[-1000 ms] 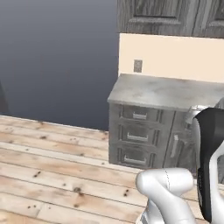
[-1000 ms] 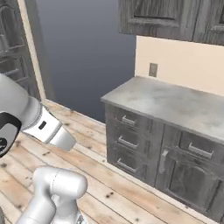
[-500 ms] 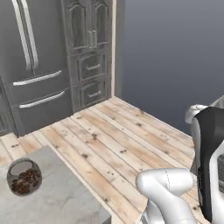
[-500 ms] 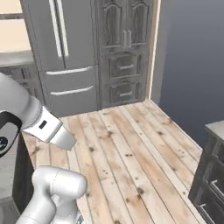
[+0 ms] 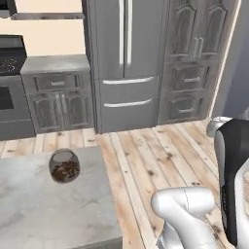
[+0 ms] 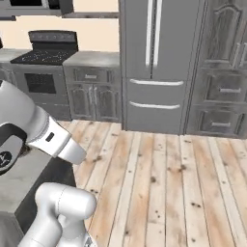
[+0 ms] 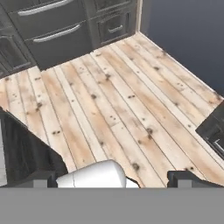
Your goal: Pick the jar and candle from the dining table and place them in the open cabinet. Close the cabinet after placing the objects.
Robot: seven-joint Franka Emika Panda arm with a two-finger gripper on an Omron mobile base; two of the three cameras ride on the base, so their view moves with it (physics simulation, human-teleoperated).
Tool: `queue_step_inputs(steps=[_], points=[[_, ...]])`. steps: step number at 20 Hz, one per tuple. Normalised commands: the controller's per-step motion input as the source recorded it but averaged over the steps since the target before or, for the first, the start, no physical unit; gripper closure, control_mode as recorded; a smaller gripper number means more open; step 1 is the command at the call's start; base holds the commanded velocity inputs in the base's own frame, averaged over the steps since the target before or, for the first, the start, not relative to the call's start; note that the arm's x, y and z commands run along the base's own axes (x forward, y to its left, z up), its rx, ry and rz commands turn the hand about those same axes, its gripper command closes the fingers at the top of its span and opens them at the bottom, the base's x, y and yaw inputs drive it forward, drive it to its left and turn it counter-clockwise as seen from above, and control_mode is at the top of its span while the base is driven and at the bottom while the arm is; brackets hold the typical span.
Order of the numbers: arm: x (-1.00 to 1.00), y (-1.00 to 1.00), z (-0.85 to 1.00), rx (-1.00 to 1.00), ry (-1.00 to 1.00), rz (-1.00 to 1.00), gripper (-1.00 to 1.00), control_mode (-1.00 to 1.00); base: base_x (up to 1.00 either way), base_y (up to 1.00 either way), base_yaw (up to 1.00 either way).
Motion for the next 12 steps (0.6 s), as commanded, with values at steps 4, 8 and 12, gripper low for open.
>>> queue_step_inputs(steps=[4,8,12], points=[[0.00,0.00,0.00,0.00,0.00,0.00,-1.00,1.00,0.00,0.11,0.88],[0.00,0.00,0.00,0.00,0.00,0.00,-1.00,1.00,0.00,0.01,0.94],[0.00,0.00,0.00,0.00,0.00,0.00,-1.00,1.00,0.00,-0.02,0.82]])
